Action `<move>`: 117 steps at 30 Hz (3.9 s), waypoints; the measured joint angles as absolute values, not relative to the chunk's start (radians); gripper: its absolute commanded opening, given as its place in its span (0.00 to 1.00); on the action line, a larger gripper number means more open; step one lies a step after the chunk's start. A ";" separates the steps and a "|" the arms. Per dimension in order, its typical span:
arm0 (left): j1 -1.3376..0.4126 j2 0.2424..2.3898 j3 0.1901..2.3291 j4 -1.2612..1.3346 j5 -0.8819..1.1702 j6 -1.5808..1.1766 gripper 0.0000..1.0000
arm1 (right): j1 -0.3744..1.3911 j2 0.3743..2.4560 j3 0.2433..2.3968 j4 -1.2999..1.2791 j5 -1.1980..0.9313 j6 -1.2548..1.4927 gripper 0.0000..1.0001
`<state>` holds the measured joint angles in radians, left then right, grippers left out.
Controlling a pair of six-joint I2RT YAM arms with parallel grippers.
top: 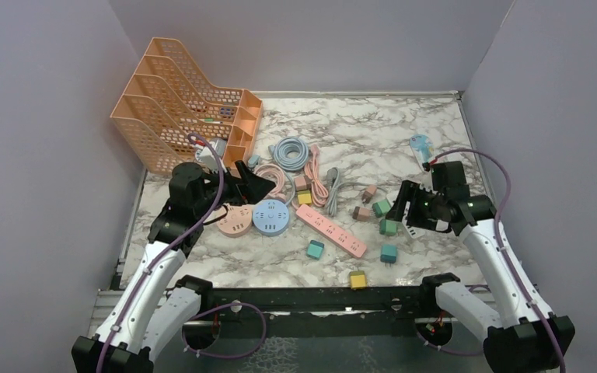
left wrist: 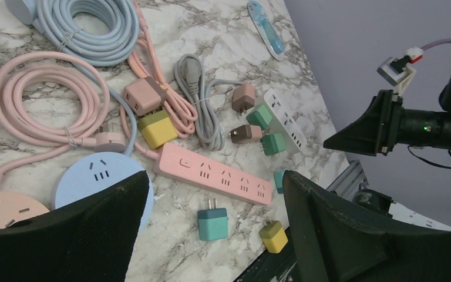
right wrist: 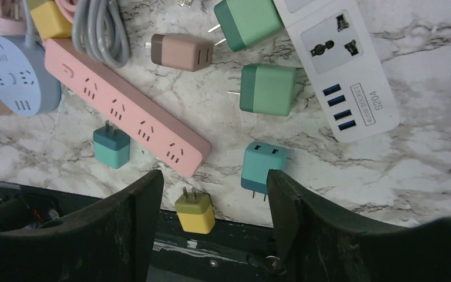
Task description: Insert the plug
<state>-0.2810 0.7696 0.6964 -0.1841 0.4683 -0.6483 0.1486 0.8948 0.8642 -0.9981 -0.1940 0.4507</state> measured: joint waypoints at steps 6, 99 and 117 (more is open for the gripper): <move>-0.307 0.788 0.690 -0.179 0.469 -0.674 0.86 | 0.152 1.002 0.776 -0.881 -0.244 0.477 0.63; -0.928 1.264 0.777 0.255 -0.088 -1.758 0.18 | 0.464 0.875 0.549 0.152 -0.558 0.670 0.83; -0.918 1.111 0.784 0.262 0.137 -1.085 0.17 | 0.465 0.699 0.773 -0.224 -0.486 1.077 0.68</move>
